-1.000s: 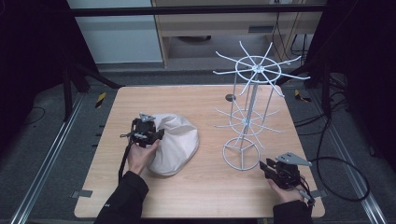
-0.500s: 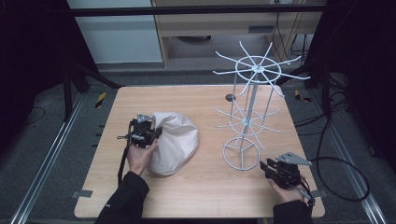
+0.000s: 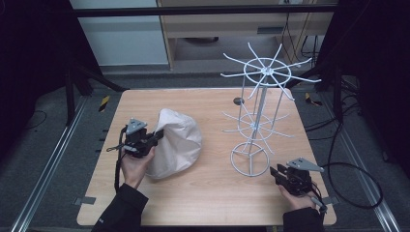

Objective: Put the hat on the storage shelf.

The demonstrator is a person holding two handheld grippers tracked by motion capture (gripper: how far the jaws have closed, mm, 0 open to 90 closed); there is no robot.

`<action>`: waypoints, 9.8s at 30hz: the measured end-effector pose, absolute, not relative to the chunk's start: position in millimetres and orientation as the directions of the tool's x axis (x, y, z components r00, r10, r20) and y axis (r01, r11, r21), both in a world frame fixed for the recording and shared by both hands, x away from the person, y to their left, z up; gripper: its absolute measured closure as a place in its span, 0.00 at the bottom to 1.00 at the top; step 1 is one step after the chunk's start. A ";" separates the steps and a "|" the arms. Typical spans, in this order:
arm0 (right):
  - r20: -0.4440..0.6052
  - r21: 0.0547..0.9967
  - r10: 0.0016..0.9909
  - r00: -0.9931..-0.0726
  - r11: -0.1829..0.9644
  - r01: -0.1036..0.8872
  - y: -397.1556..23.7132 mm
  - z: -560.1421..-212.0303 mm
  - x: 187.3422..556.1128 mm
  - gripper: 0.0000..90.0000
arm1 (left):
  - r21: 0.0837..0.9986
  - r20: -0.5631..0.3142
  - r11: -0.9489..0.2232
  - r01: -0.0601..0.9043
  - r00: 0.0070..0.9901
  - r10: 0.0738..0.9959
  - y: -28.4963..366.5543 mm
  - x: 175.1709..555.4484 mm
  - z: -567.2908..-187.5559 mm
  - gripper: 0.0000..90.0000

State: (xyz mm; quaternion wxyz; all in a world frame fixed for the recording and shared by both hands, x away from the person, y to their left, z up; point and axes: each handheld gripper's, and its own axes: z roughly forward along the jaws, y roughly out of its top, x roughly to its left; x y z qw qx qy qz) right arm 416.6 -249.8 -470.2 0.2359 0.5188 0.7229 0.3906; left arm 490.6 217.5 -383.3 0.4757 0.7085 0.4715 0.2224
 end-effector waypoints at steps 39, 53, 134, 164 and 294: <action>0.055 0.819 0.937 -0.346 0.156 0.553 -250.7 -469.3 415.6 0.73 | 0.981 -0.160 0.068 0.180 0.569 0.807 231.8 422.8 -314.3 0.98; 0.063 0.815 0.936 -0.346 0.152 0.559 -250.2 -468.6 415.7 0.78 | 0.986 -0.166 0.134 0.098 0.593 0.788 234.3 412.1 -292.5 0.98; 0.075 0.819 0.935 -0.346 0.140 0.556 -253.2 -469.6 416.4 0.79 | 0.915 -0.221 0.399 -0.061 0.751 0.622 159.7 430.7 -198.6 0.98; 0.074 0.818 0.935 -0.347 0.142 0.557 -253.8 -470.3 416.9 0.79 | 0.931 -0.284 0.361 0.056 0.734 0.617 152.2 463.2 -232.9 0.98; 0.056 0.840 0.954 -0.293 0.113 0.530 -255.9 -482.3 420.9 0.31 | 0.882 -0.023 -0.168 0.440 0.396 0.918 296.6 419.8 -450.1 0.31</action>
